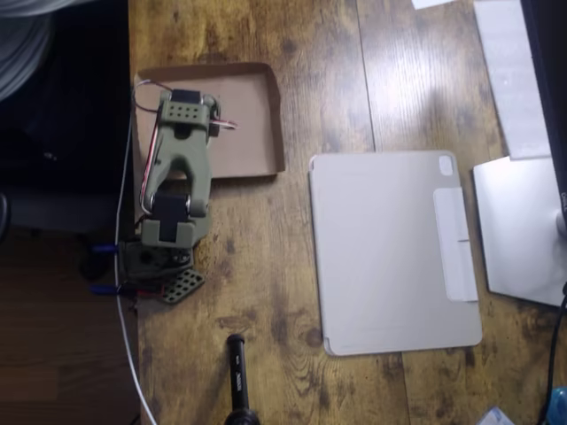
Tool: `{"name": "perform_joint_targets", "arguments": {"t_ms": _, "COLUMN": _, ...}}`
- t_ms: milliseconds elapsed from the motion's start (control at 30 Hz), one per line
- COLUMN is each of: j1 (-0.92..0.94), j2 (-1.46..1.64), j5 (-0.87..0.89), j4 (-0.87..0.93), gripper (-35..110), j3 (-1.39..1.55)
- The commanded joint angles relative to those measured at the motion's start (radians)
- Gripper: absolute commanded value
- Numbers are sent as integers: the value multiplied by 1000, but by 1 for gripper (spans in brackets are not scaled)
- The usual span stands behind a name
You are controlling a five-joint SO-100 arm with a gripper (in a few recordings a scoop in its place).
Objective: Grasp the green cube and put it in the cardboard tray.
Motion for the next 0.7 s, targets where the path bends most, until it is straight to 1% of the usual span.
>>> {"name": "perform_joint_targets", "arguments": {"t_ms": 0, "j1": 3, "j2": 20, "j5": 6, "j4": 14, "gripper": 12, "j3": 2}}
{"name": "perform_joint_targets", "arguments": {"t_ms": 67, "j1": 14, "j2": 37, "j5": 2, "j4": 23, "gripper": 13, "j3": -3}}
{"name": "perform_joint_targets", "arguments": {"t_ms": 167, "j1": 40, "j2": 55, "j5": -3, "j4": 25, "gripper": 20, "j3": 11}}
{"name": "perform_joint_targets", "arguments": {"t_ms": 367, "j1": 77, "j2": 69, "j5": -6, "j4": 57, "gripper": 26, "j3": 18}}
{"name": "perform_joint_targets", "arguments": {"t_ms": 567, "j1": 104, "j2": 87, "j5": -49, "j4": 110, "gripper": 26, "j3": 3}}
{"name": "perform_joint_targets", "arguments": {"t_ms": 667, "j1": 167, "j2": 101, "j5": -109, "j4": 150, "gripper": 25, "j3": -37}}
